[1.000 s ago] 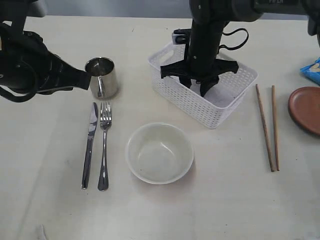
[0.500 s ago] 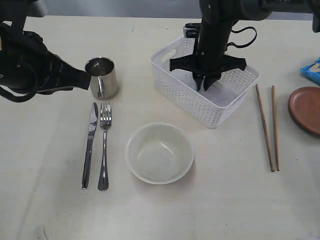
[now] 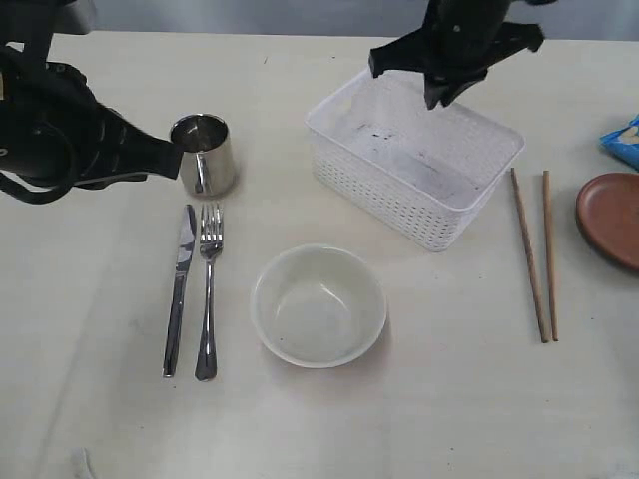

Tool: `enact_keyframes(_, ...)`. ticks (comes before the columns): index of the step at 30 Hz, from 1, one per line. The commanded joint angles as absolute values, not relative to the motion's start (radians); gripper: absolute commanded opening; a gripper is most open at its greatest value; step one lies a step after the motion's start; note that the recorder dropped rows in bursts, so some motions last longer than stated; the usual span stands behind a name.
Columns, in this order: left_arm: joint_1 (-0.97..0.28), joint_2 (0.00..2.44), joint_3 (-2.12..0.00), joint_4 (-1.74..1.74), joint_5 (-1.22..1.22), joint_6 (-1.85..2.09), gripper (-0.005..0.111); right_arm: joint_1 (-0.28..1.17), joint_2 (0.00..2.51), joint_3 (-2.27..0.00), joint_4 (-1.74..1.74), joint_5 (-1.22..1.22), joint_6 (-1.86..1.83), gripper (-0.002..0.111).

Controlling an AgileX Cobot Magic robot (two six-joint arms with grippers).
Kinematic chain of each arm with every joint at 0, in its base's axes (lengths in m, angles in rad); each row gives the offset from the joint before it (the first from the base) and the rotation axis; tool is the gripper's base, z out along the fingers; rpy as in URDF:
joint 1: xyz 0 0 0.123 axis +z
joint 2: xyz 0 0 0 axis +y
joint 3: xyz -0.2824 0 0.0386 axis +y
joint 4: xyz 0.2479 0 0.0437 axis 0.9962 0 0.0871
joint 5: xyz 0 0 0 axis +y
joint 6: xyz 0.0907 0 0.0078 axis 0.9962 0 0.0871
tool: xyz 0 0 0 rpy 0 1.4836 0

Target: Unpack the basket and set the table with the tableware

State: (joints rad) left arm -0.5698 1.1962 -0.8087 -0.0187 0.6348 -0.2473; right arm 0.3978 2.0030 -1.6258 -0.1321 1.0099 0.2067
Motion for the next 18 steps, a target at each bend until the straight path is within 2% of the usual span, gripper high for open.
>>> enact_keyframes(1, -0.570, 1.187, -0.809, -0.031, 0.630, -0.242, 0.000, 0.346, 1.965, -1.628, -0.182, 1.069, 0.131, 0.034)
enact_keyframes(3, -0.570, 1.187, -0.809, -0.031, 0.631, -0.243, 0.000, 0.327, 1.970, -1.628, -0.182, 1.093, 0.089, 0.047)
enact_keyframes(6, -0.570, 1.187, -0.809, -0.031, 0.631, -0.243, 0.000, 0.304, 1.988, -1.628, -0.182, 1.099, 0.075, 0.056)
enact_keyframes(18, -0.570, 1.187, -0.809, -0.031, 0.631, -0.240, 0.000, 0.292, 2.069, -1.628, -0.140, 1.019, -0.168, 0.051)
